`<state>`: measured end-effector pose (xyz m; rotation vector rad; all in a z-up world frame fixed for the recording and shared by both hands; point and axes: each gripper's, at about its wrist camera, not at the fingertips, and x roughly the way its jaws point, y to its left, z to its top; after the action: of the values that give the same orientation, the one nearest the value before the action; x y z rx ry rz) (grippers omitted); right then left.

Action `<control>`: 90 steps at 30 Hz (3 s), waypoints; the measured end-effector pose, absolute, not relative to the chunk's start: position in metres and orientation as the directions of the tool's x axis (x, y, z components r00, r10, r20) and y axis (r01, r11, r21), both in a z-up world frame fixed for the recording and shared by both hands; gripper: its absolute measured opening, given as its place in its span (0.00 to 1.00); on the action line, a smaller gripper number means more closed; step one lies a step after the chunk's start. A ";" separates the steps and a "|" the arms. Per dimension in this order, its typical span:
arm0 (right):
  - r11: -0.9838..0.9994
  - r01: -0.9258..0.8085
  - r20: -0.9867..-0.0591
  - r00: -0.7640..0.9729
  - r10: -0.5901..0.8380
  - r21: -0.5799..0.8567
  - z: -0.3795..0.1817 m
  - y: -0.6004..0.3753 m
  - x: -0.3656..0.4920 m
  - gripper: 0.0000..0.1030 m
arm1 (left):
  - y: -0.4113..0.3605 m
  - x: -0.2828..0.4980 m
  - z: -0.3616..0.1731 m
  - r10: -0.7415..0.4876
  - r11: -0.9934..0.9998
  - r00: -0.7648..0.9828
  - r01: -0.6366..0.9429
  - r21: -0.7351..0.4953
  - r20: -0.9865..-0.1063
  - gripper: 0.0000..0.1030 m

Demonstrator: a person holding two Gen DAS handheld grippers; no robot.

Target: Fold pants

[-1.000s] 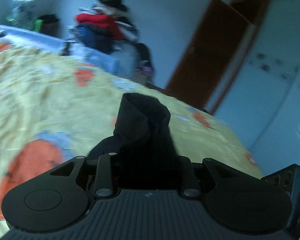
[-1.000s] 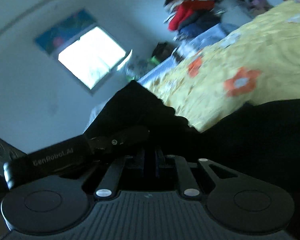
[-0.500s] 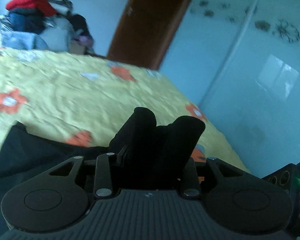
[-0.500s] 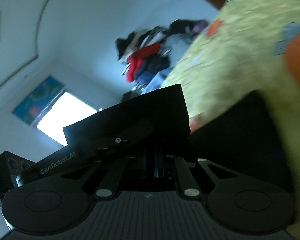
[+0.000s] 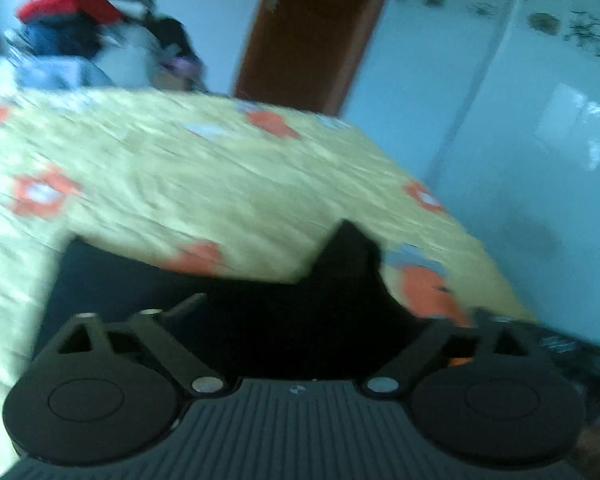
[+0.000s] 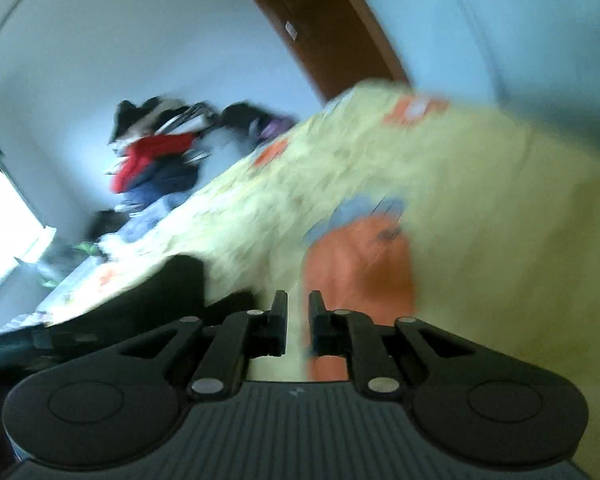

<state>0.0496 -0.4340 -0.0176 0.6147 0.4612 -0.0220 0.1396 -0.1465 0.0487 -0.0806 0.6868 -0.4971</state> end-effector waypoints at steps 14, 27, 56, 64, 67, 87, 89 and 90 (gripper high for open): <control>0.911 0.049 -0.318 0.944 0.092 0.409 0.024 -0.376 0.076 0.63 | -0.096 0.154 0.075 -0.724 0.689 0.528 0.511 -0.514 -0.445 0.96; 0.753 -0.099 -0.344 0.845 0.409 0.651 -0.006 -0.389 0.097 0.70 | -0.029 0.209 0.071 -0.157 0.985 0.774 0.166 -0.042 -0.614 0.96; 0.958 -0.051 -0.522 0.830 0.198 0.282 0.004 -0.367 0.100 0.53 | -0.081 0.179 0.022 -0.088 0.939 0.800 0.266 0.219 -0.593 0.99; 0.942 0.022 -0.513 0.843 0.163 0.336 -0.007 -0.390 0.075 0.77 | -0.069 0.146 0.016 -0.084 0.935 0.793 0.272 0.227 -0.603 0.99; 0.904 0.059 -0.497 0.849 0.178 0.424 -0.012 -0.408 0.066 0.77 | -0.054 0.136 0.021 -0.136 0.953 0.773 0.272 0.131 -0.620 1.00; 0.925 -0.061 -0.593 0.752 0.289 0.374 -0.029 -0.351 0.064 0.76 | -0.048 0.115 -0.003 -0.305 0.947 0.678 0.292 -0.136 -0.668 0.70; 0.943 -0.006 -0.596 0.774 0.216 0.333 -0.024 -0.351 0.055 0.76 | -0.049 0.099 0.007 -0.271 0.953 0.715 0.294 -0.075 -0.644 0.72; 0.950 0.023 -0.596 0.783 0.177 0.312 -0.022 -0.351 0.050 0.77 | -0.051 0.088 0.011 -0.250 0.957 0.736 0.288 -0.043 -0.629 0.76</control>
<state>0.0497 -0.3509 -0.0220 0.3133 0.6686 0.0847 0.0885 -0.0513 0.0111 0.0584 0.6824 -0.2962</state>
